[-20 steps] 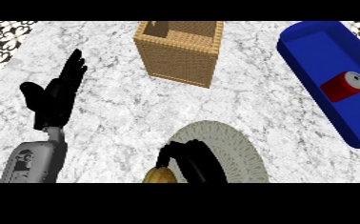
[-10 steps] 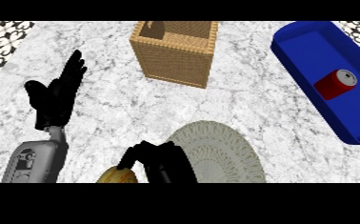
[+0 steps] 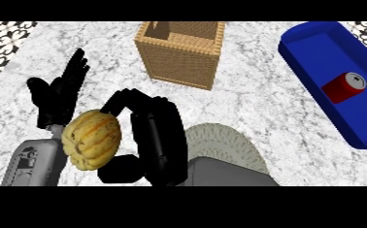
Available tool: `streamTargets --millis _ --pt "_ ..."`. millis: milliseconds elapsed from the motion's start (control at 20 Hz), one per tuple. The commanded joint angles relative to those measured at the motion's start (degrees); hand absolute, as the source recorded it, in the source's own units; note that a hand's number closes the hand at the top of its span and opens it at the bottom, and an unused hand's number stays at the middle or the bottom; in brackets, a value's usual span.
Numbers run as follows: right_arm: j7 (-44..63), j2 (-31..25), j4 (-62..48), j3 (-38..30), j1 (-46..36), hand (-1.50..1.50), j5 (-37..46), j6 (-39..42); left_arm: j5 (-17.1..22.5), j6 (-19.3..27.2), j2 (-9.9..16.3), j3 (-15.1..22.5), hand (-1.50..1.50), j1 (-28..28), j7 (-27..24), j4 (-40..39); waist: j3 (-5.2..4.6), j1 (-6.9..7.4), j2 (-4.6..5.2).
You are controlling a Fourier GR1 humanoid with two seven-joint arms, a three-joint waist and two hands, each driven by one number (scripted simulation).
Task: Pick the squash from the placemat and place it in the basket
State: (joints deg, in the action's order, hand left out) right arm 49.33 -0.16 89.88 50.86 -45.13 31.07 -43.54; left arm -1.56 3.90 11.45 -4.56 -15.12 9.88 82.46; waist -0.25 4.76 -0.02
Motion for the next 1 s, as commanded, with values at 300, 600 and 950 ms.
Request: streamTargets --millis 300,600,950 --pt "15.23 0.15 -21.09 -6.38 -28.77 1.50 -4.14 -3.93 0.64 -1.45 0.16 -0.13 0.00 -1.14 -0.87 -2.30 -0.13 1.06 0.52" --pt "13.55 0.15 -33.09 -5.93 -37.57 1.50 -12.79 -2.41 -0.54 0.62 -0.49 0.31 0.00 -0.11 0.17 1.68 0.02 1.11 0.73" --pt "8.15 0.16 -44.21 -4.71 -39.80 1.50 -20.53 -2.89 -0.20 -0.29 -0.06 -0.01 0.00 -1.73 0.19 0.07 0.00 1.41 1.37"
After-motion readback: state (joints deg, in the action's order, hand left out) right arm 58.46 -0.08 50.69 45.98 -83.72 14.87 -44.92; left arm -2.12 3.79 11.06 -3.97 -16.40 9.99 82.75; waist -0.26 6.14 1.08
